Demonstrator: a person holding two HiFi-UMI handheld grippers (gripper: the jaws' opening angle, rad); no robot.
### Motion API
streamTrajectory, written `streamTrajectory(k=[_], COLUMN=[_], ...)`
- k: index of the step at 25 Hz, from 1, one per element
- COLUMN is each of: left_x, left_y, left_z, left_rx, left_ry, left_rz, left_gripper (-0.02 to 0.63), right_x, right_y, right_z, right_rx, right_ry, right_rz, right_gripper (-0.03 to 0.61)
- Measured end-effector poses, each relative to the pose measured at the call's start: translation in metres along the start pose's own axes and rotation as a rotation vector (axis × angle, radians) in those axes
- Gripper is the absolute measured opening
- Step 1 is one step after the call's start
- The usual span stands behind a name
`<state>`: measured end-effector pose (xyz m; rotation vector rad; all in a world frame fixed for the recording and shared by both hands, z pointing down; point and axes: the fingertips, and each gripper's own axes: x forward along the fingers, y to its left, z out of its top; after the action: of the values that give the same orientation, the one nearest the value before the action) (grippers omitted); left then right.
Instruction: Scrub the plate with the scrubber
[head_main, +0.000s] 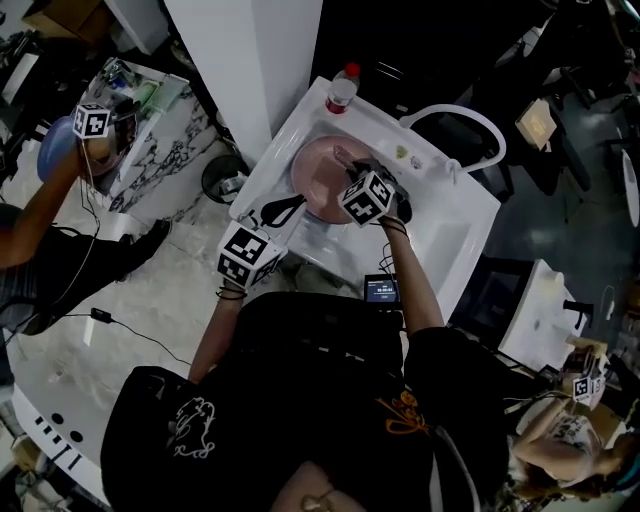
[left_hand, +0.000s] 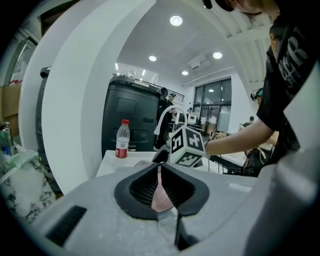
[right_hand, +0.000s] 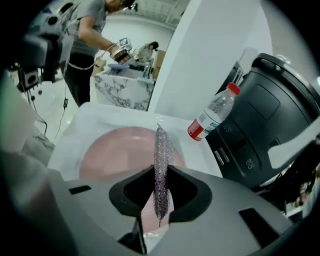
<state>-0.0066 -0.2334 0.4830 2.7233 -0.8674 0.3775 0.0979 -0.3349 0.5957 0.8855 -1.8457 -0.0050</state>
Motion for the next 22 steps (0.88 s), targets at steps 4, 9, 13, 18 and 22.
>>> streamTrajectory(k=[4,9,13,18,22], left_x=[0.003,0.0,-0.008,-0.015,-0.019], left_y=[0.007,0.015,0.024,0.031,0.034], left_z=[0.0,-0.008,-0.016,-0.021,-0.025], left_rx=[-0.017,-0.044,-0.066,-0.087,-0.084], left_ry=[0.007,0.021,0.028,0.033,0.04], left_rz=[0.041,0.089,0.128,0.159,0.162], left_gripper=[0.018,0.019,0.018,0.018,0.02], right_x=[0.026,0.05,0.06,0.06,0.054], right_y=[-0.001,0.008,0.022,0.036,0.052], right_z=[0.008,0.012,0.015,0.023,0.027], right_rx=[-0.124,-0.099,-0.133,-0.166,-0.204], right_ry=[0.039,0.053,0.061,0.043,0.027], right_rz=[-0.001,0.037,0.069,0.087,0.122], right_gripper=[0.066,0.066,0.066,0.066,0.066])
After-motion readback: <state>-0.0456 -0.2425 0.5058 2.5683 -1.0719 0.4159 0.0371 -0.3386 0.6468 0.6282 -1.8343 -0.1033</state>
